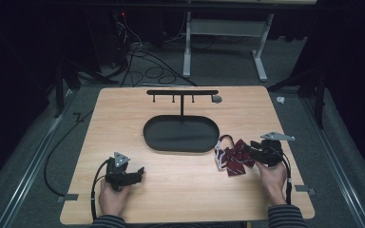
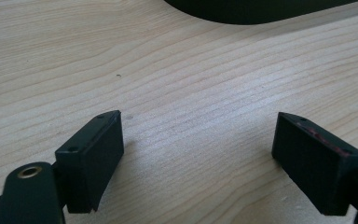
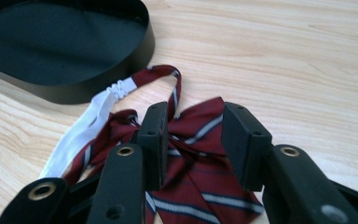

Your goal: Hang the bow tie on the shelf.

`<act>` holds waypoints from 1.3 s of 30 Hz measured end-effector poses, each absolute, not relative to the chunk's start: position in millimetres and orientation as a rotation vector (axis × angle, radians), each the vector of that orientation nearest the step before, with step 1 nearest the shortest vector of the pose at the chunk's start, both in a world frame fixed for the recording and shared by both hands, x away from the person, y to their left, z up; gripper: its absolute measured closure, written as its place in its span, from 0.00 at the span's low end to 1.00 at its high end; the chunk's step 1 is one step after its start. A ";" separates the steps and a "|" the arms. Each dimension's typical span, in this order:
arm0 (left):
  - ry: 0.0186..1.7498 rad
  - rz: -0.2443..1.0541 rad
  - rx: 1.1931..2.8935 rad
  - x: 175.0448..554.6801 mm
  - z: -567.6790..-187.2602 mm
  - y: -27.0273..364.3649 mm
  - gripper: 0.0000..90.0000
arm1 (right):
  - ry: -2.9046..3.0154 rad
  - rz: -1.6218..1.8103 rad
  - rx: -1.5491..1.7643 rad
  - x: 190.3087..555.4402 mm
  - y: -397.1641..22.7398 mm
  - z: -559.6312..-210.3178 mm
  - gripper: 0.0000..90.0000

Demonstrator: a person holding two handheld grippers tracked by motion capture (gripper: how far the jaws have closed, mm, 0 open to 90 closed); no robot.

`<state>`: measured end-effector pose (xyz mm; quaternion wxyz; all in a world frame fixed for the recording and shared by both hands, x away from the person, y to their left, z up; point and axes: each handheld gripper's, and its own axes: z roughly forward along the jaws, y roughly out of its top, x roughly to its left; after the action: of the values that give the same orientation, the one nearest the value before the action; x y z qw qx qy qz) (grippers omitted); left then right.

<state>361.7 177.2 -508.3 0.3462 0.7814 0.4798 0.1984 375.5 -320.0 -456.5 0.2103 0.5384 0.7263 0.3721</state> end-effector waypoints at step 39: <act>1.245 0.515 2.028 361.7 -508.3 177.1 0.19 | 2.126 0.995 1.498 435.8 -285.3 -459.3 0.74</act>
<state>361.7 177.1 -508.3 0.3461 0.7814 0.4798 0.1985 435.8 -285.3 -459.3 0.1775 0.5294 0.7514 0.3516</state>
